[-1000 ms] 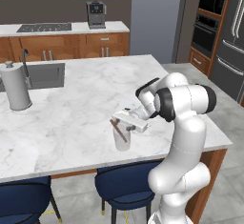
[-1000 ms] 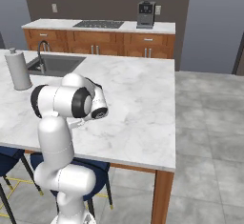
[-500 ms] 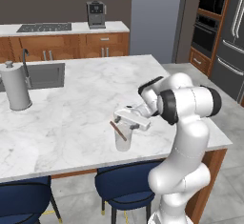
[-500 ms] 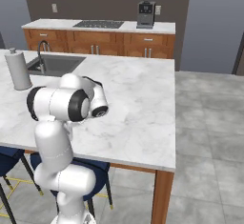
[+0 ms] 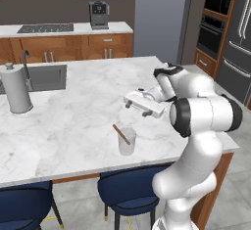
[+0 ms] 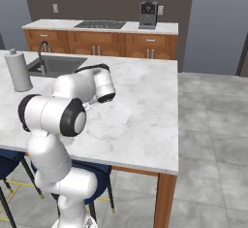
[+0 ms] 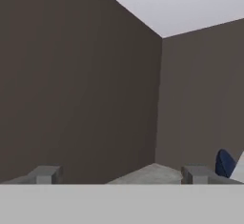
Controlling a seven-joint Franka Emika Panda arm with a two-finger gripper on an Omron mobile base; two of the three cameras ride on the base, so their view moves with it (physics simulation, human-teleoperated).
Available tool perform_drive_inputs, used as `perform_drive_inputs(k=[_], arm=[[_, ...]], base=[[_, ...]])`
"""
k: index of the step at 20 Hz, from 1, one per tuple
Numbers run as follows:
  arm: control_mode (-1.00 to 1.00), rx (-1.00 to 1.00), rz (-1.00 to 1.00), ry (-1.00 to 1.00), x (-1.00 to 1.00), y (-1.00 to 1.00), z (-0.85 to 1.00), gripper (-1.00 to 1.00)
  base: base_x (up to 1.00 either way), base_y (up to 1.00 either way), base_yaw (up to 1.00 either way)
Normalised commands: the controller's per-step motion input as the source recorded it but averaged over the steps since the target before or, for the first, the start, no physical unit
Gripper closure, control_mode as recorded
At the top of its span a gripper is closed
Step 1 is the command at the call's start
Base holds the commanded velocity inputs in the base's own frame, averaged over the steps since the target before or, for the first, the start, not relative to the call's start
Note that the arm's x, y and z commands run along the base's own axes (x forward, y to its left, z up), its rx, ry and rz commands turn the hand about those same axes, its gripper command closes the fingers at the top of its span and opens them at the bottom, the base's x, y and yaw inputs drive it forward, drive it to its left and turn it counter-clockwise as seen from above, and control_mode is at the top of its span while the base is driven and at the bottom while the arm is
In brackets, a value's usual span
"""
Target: Take a straw from the drawer in front and place it inside the glass cup on the dining counter.
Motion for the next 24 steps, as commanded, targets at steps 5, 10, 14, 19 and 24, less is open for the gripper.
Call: perform_drive_inputs(k=[5,10,14,19,24], arm=[[-1.0,-0.16,0.0,-0.57,-0.52,-0.03,0.81,-1.0],[-1.0,-0.27,0.0,-0.77,-0.87,0.0,0.65,-1.0],[-1.0,-0.26,0.01,-0.69,-0.93,0.0,0.51,-1.0],[-1.0,-0.21,0.02,-0.58,-0.99,0.0,0.29,-1.0],[-1.0,-0.14,0.01,-0.47,-0.97,0.0,0.14,-1.0]], base=[[0.0,0.0,0.0],[0.0,0.0,0.0],[0.0,0.0,0.0],[0.0,0.0,0.0],[0.0,0.0,0.0]])
